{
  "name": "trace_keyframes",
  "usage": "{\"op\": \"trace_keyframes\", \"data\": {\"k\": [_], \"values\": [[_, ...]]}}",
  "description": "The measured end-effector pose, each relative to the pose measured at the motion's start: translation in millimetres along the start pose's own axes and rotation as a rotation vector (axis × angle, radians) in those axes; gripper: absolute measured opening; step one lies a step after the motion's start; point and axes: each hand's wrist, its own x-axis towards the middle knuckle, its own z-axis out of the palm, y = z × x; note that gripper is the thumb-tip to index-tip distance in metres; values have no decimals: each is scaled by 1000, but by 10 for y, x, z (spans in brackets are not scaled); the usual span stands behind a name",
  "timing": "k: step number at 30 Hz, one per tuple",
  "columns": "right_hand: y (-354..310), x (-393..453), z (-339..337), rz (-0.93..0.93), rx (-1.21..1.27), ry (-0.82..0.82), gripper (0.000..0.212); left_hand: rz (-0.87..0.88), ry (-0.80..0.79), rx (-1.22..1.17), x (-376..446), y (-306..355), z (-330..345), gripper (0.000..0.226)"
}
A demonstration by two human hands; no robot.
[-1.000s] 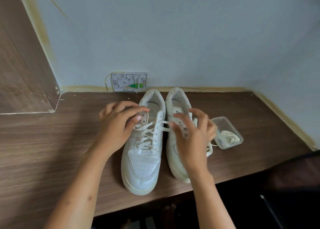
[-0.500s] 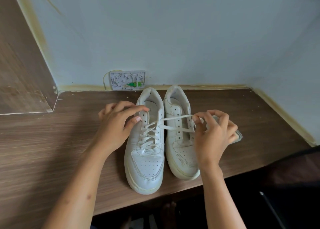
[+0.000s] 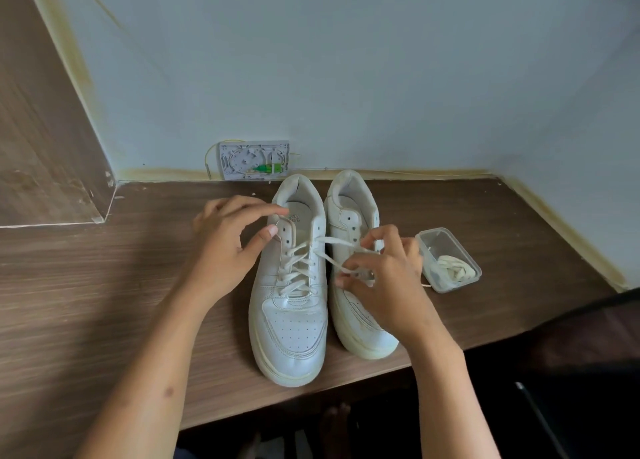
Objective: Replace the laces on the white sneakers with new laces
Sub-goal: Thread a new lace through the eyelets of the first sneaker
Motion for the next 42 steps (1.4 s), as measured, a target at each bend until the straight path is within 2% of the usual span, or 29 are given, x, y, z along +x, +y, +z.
{"op": "trace_keyframes", "data": {"k": [2,4,7,11,13,17,21,24,28,32,35,38,42], "values": [[-32,-31,-123,18,94,-75,15,44,13,-66,5,40,-6,22],[-100,-67,-292,36,348,-189,12,132,27,-119,0,105,9,18],[-195,-134,-475,2,584,-327,18,254,61,-178,-36,259,70,22],[-267,-140,-565,-66,963,-316,19,306,-1,-275,-119,419,176,39],[-284,-140,-588,-61,1066,-266,34,293,-40,-340,-161,494,233,46],[-222,-134,-578,-29,1070,-197,67,187,-113,-435,-220,645,302,36],[-203,-137,-568,9,1124,-154,76,36,-299,-568,-209,678,256,30],[-202,-128,-548,24,1145,-114,74,18,-370,-555,-219,691,237,29],[-202,-101,-532,55,1187,-35,67,26,-334,-461,-256,691,266,22],[-179,-85,-480,100,1206,48,58,-24,-359,-582,-205,701,167,17],[-170,-93,-439,140,1231,103,56,-50,-344,-622,-189,684,94,23],[-182,-91,-420,138,1273,131,55,-35,-366,-520,-196,643,83,31],[-212,-71,-383,137,1265,187,50,45,-356,-359,-210,627,125,26]]}}
